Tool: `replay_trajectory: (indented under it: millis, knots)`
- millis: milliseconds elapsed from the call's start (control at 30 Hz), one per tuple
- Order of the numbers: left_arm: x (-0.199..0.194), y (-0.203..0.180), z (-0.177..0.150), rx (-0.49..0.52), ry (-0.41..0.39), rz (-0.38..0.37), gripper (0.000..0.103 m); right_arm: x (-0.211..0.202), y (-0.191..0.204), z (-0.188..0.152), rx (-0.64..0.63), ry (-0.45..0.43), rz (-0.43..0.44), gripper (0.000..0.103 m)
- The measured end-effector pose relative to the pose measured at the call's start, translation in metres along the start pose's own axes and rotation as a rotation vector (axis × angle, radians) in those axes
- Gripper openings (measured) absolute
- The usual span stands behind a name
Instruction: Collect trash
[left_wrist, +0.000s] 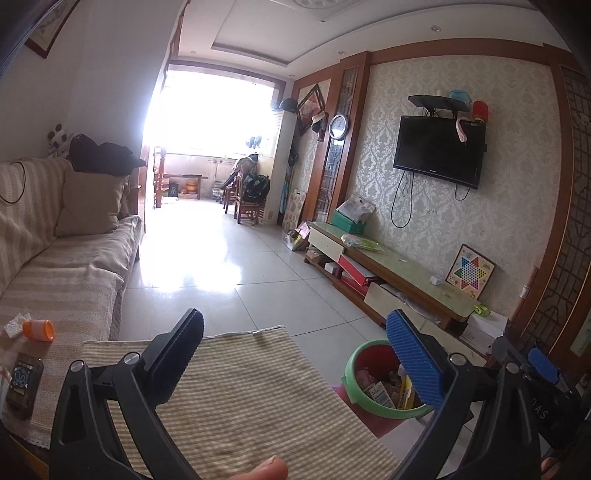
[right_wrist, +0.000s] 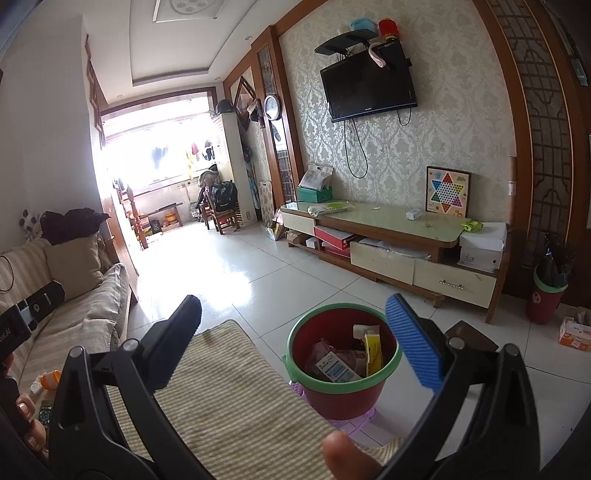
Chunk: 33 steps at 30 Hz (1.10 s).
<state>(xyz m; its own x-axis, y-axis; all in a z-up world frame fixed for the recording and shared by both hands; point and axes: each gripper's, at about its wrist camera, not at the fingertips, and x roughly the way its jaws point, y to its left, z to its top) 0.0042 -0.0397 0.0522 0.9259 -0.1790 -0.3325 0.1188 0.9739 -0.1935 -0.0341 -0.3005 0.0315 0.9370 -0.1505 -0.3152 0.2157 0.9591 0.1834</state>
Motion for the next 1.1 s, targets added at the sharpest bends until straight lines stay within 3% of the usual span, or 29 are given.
replay_trajectory:
  millis: [300,533,800,1100]
  knots:
    - [0.006,-0.024,-0.007,0.043,0.05,-0.101,0.095,-0.016,-0.003,-0.005,-0.01,0.002,-0.057,0.098]
    - [-0.001,-0.022,-0.007,0.034,0.057,-0.082,0.095,-0.011,-0.017,-0.007,0.027,0.028,-0.064,0.098]
    - [-0.002,-0.001,-0.007,-0.024,0.072,-0.026,0.095,-0.018,-0.008,-0.009,-0.004,0.014,-0.064,0.098]
    - [-0.006,-0.001,-0.007,-0.019,0.064,-0.019,0.095,-0.019,-0.003,-0.008,-0.03,0.009,-0.058,0.098]
